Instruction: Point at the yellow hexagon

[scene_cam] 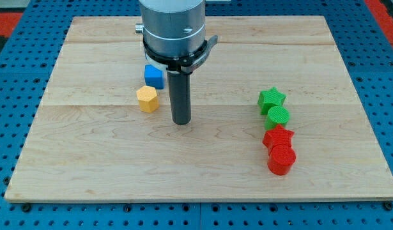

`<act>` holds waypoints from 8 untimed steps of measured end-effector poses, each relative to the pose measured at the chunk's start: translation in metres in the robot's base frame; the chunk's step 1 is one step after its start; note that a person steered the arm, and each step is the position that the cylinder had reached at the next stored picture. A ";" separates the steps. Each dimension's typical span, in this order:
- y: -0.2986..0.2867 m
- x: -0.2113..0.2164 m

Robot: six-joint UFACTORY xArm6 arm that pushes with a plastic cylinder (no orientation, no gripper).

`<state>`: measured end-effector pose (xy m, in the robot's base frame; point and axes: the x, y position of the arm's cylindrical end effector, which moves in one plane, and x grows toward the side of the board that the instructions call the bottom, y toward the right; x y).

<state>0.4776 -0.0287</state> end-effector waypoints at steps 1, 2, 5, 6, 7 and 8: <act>0.000 0.003; -0.001 0.036; -0.134 0.023; -0.139 -0.008; -0.121 -0.033; -0.121 -0.038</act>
<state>0.4395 -0.1498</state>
